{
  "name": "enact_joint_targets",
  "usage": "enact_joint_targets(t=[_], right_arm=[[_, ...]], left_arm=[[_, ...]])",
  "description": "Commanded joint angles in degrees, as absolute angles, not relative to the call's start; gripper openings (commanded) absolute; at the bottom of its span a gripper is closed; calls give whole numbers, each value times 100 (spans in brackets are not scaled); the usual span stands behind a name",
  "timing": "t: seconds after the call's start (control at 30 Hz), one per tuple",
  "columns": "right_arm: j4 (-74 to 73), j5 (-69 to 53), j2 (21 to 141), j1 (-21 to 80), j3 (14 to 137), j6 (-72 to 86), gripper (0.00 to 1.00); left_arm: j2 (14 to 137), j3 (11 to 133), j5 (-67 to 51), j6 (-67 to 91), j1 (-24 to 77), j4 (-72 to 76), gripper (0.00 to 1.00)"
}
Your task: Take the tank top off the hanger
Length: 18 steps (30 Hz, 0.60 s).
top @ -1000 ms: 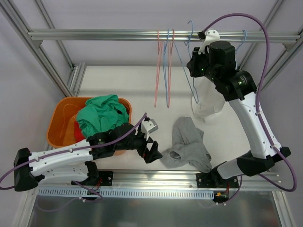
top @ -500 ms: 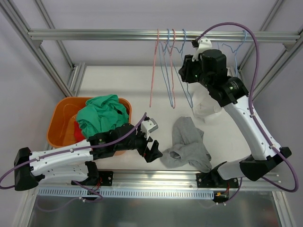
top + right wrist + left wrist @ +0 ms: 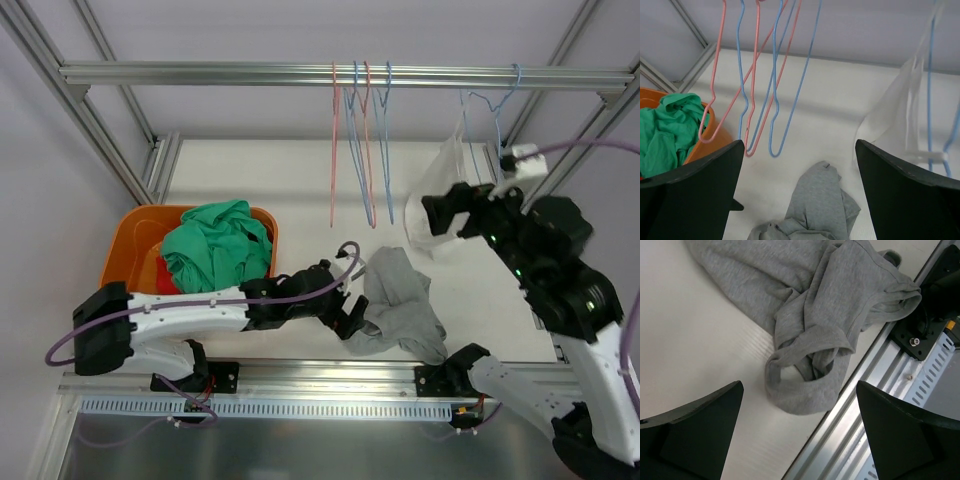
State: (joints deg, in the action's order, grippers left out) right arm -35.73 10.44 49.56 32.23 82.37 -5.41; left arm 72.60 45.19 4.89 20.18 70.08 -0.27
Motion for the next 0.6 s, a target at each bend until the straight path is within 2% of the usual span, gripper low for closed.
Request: enact_joint_targets(t=[0.0, 0.1, 0.27, 0.4, 0.57], right_arm=[[-3691, 1179, 3975, 3191, 7789, -589, 99], [-3752, 730, 3236, 3199, 7603, -580, 100], [-4446, 528, 2813, 3199, 7962, -703, 99], [-4790, 405, 2585, 3190, 8139, -747, 100], [-5036, 316, 2417, 3199, 8244, -773, 99]], left_arm=[[8005, 5018, 624, 2021, 7110, 720, 99], [8735, 5448, 484, 1986, 7163, 984, 99], [9719, 6134, 597, 1750, 7417, 1379, 99], [10563, 6819, 1754, 1021, 7795, 1424, 99], [11459, 7602, 2337, 440, 7840, 1363, 99]])
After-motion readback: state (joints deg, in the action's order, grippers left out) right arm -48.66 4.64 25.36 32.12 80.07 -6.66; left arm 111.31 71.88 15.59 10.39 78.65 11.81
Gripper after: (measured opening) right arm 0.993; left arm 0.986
